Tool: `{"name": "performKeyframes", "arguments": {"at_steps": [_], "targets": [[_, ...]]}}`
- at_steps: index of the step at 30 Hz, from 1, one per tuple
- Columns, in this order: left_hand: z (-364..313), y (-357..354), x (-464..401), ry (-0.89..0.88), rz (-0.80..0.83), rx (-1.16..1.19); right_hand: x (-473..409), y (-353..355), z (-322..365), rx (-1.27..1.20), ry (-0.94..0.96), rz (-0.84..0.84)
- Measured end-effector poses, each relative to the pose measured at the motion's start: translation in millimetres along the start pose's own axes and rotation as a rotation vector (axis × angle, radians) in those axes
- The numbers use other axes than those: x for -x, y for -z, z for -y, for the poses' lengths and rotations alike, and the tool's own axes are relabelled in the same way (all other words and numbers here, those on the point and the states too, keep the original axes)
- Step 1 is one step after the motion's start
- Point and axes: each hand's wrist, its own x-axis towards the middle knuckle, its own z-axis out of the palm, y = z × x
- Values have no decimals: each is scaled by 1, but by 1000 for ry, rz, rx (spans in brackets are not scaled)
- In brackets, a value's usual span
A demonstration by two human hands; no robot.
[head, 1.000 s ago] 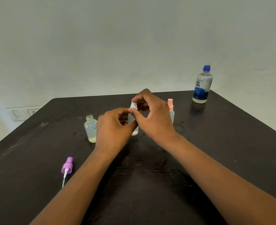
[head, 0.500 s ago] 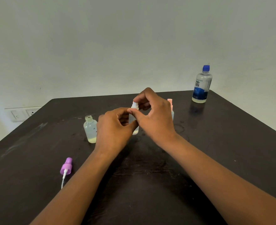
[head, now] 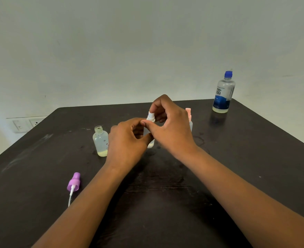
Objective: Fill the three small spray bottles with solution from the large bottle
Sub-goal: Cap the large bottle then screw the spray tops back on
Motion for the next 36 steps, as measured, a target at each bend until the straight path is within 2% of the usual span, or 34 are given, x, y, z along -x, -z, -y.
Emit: {"name": "performKeyframes", "arguments": {"at_steps": [5, 8, 12, 18, 22, 26, 32, 36], "targets": [[0, 1, 0, 4, -10, 18, 1, -1, 3, -111, -26, 102], [0, 1, 0, 6, 12, 27, 3, -2, 4, -145, -76, 57], [-1, 0, 0, -6, 13, 35, 4, -1, 5, -79, -39, -26], [-1, 1, 0, 7, 8, 14, 4, -1, 4, -33, 16, 26], [2, 2, -1, 63, 1, 27, 2, -1, 4, -157, -63, 94], [3, -1, 0, 97, 61, 54, 0, 0, 3, -223, -135, 61], [0, -1, 0, 49, 38, 57, 2, 0, 8, -119, -55, -53], [0, 0, 1, 43, 30, 43, 1, 2, 6, -76, -37, -30]]}}
